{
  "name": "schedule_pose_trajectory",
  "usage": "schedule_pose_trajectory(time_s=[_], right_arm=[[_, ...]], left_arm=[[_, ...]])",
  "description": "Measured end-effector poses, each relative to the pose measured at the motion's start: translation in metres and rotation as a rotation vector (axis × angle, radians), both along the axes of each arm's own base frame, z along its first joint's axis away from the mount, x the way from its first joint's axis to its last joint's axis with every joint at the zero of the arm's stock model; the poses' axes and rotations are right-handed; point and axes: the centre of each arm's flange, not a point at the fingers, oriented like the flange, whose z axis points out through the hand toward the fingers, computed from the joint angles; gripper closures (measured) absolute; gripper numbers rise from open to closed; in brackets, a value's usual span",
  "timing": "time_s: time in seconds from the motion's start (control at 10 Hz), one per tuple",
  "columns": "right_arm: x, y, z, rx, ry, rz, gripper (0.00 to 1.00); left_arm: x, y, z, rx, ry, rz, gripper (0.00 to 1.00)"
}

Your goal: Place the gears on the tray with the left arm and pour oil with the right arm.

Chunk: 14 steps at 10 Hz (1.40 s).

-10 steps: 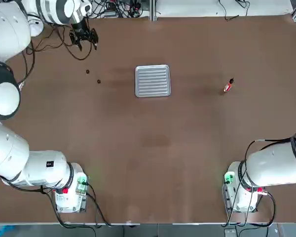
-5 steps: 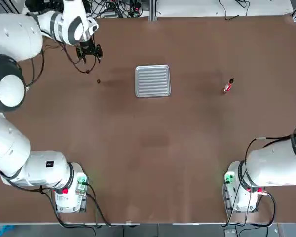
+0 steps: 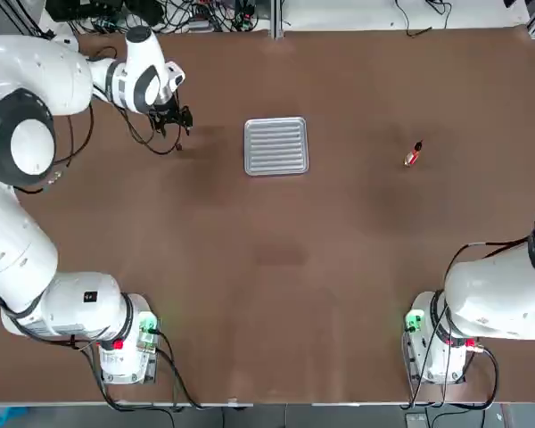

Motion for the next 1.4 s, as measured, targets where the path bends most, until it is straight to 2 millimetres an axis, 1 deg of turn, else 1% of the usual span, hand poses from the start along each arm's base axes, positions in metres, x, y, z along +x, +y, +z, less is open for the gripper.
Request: schedule_pose_trajectory(time_s=[0.1, 0.2, 0.4, 0.6, 0.7, 0.8, 1.0, 1.1, 1.2, 1.4], right_arm=[[0.003, 0.001, -0.011, 0.041, -0.027, 0.043, 0.0], [0.004, -0.004, -0.027, 0.093, -0.056, 0.089, 0.0], [-0.005, -0.024, -0.069, 0.193, -0.096, 0.166, 0.0], [-0.028, -0.052, -0.121, 0.31, -0.128, 0.207, 0.0], [-0.038, -0.061, -0.142, 0.355, -0.16, 0.239, 0.0], [-0.046, -0.063, -0.16, 0.386, -0.193, 0.285, 0.0], [-0.057, -0.06, -0.194, 0.428, -0.257, 0.391, 0.0], [-0.063, -0.061, -0.216, 0.456, -0.327, 0.481, 0.02], [-0.066, -0.063, -0.249, 0.496, -0.401, 0.561, 0.02], [-0.074, -0.059, -0.322, 0.651, -0.495, 0.629, 0.02]], left_arm=[[-0.001, -0.001, -0.012, 0.005, 0.008, -0.005, 0.01], [-0.002, -0.002, -0.024, 0.016, 0.008, -0.005, 0.01], [-0.005, -0.003, -0.041, 0.053, 0.003, 0.0, 0.02], [-0.006, -0.004, -0.045, 0.08, -0.005, 0.004, 0.04], [-0.006, -0.003, -0.046, 0.082, -0.004, 0.004, 0.06], [-0.006, -0.002, -0.047, 0.082, -0.002, 0.006, 0.07], [-0.004, 0.0, -0.05, 0.077, -0.005, 0.012, 0.11], [-0.003, 0.002, -0.052, 0.073, -0.008, 0.015, 0.14], [-0.002, 0.003, -0.053, 0.07, -0.008, 0.019, 0.15], [0.0, 0.004, -0.056, 0.068, -0.007, 0.021, 0.17]])
